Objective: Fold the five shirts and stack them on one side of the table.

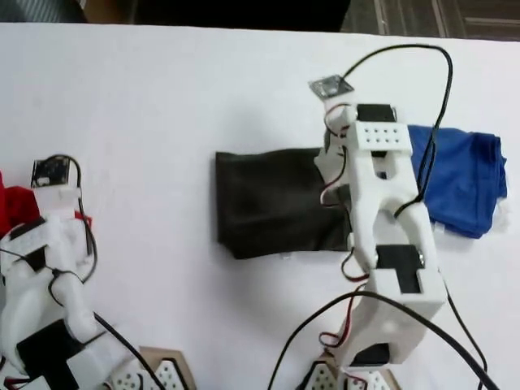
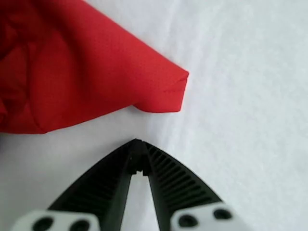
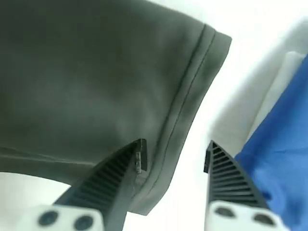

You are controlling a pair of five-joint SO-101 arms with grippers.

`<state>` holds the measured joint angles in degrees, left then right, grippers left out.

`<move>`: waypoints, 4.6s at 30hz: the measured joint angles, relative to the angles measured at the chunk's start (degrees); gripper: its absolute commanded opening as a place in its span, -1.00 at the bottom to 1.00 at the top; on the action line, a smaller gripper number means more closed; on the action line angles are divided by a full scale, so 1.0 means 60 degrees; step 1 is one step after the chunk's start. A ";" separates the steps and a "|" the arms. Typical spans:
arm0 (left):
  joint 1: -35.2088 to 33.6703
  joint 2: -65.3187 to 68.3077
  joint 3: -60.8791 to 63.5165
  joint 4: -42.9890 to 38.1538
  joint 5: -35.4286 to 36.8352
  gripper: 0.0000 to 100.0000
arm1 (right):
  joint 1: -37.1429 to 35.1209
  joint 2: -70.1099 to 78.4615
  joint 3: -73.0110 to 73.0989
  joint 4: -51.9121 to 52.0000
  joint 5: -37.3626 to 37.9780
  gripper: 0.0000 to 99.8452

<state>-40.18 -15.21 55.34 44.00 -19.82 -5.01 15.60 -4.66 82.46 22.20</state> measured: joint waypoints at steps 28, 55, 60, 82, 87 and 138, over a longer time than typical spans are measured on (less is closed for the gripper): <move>0.0000 0.0000 0.0000 0.0000 0.0000 -0.95 | 0.0161 0.2066 0.0674 -0.1553 -0.0161 -0.58; 0.0000 0.0000 0.0000 0.0000 0.0000 -0.95 | -0.0410 0.3692 -0.1333 0.0220 -0.1480 -0.54; 0.0000 0.0000 0.0000 0.0000 0.0000 -0.95 | -0.0586 0.4689 -0.3033 0.1465 -0.1275 -0.85; 0.0000 0.0000 0.0000 0.0000 0.0000 -0.95 | -0.0835 0.3516 -0.4674 0.2491 0.0454 -0.96; 0.0000 0.0000 0.0000 0.0000 0.0000 -0.95 | -0.0923 0.2154 -0.3853 0.2491 0.0703 -0.96; 0.0000 0.0000 0.0000 0.0000 0.0249 -0.95 | 0.3707 -0.2784 -0.4278 0.1934 0.3780 -0.96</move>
<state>-40.18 -15.21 55.34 44.00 -18.33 17.23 -1.10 -30.33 94.07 44.88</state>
